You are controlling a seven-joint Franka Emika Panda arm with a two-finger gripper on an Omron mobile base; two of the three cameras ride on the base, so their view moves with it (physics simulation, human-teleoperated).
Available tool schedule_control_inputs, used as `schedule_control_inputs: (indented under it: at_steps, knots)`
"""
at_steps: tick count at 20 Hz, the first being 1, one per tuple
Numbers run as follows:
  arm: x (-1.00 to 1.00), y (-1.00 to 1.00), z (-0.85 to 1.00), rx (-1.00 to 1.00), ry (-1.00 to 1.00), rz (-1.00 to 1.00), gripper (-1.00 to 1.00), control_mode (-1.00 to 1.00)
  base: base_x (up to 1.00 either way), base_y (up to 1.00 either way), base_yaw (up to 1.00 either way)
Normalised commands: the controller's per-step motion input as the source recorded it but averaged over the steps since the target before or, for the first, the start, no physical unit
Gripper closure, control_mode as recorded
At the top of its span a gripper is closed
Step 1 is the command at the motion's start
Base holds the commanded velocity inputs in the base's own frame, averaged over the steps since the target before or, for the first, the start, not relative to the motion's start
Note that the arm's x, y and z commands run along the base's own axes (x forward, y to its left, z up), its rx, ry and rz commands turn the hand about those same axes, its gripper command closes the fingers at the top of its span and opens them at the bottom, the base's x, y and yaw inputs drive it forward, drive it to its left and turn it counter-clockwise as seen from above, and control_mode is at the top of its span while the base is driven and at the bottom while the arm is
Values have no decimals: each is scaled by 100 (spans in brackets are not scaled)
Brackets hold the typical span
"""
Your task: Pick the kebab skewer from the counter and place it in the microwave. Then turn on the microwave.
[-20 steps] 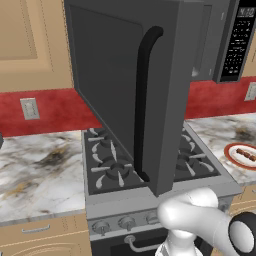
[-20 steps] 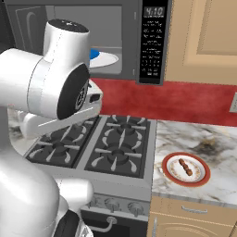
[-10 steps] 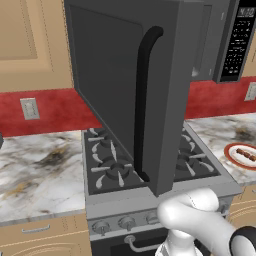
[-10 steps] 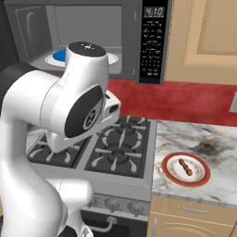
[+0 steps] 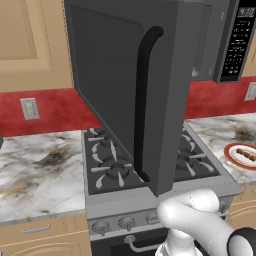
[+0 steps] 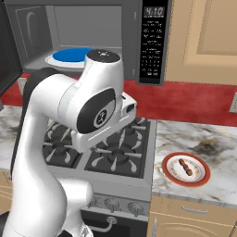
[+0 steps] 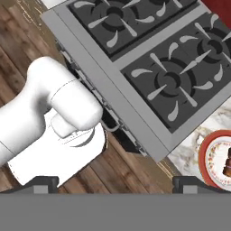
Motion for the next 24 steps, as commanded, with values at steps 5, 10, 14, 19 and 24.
schedule_control_inputs:
  at_steps: [5, 10, 14, 19, 24]
  knots:
    - [21, -33, -27, -1, 0, -1, -100, -100, 0, 0, 0]
    - [26, -29, -29, 0, 0, -6, -100, -100, 0, 0, 0]
    - [32, -24, -24, 0, 2, -14, -100, -100, 0, 0, 0]
    - [33, -24, -25, 0, 3, -21, -100, -100, 0, 0, 0]
    - [33, -26, -25, 0, 1, -19, -100, -100, 0, 0, 0]
